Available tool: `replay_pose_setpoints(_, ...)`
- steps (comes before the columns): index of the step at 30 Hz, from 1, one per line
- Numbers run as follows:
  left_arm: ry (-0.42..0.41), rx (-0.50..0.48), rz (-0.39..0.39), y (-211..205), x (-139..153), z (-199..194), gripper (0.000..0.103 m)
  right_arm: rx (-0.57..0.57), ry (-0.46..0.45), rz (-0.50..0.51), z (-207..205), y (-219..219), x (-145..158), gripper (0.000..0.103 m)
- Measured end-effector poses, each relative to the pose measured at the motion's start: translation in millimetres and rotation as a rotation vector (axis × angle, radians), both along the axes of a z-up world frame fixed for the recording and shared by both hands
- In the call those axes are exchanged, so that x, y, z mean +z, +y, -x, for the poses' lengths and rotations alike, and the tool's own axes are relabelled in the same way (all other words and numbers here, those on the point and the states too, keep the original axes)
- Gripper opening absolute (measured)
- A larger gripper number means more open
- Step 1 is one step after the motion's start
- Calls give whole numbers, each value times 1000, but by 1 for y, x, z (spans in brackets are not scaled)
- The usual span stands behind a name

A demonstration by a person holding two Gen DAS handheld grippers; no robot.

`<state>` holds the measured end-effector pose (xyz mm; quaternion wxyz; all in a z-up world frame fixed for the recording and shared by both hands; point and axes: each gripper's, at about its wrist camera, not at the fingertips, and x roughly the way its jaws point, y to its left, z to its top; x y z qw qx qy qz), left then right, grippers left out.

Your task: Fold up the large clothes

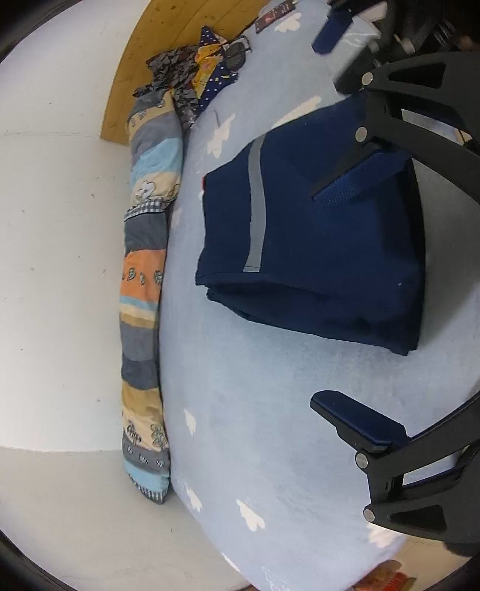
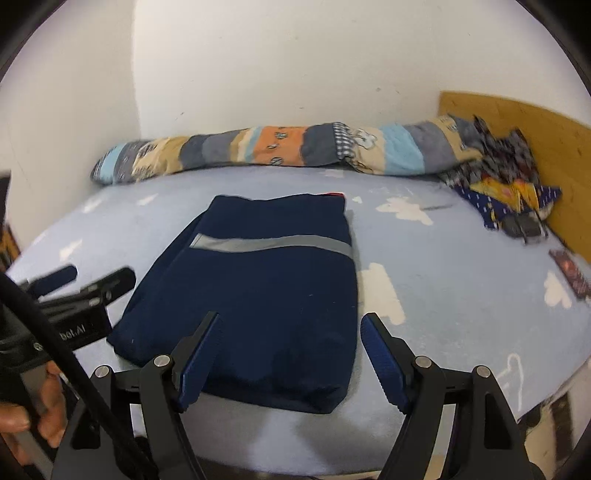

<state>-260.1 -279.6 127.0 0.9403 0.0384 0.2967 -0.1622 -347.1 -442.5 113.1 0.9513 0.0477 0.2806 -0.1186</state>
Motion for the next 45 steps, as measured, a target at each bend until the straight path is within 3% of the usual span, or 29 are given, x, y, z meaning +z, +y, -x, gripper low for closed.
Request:
replay_pose_setpoints(3,-57,7,-31,-1,6,16,103,19,6,6,-1,8,-3,81)
replay_pose_setpoints(6,-93,13,4,4,12,25,103,19,18,33,-5,14,-7,81)
replay_pose_setpoints(9,-55,80,-15,9,10,21,103,21,15,42,-8,17,-7,81)
replay_pose_setpoints(13,59,82,-2,14,4,5,103,10,-3,46,-8,19,-5,83)
replay_pose_setpoints(16,16,136,-54,14,4,2,103,1,-13,55,-9,21,-4,83)
replay_pose_setpoints(22,-49,143,-104,10,11,5,103,4,-17,56,-11,22,-4,83)
replay_pose_setpoints(45,-57,70,-110,3,9,6,103,1,-26,73,-13,27,-2,86)
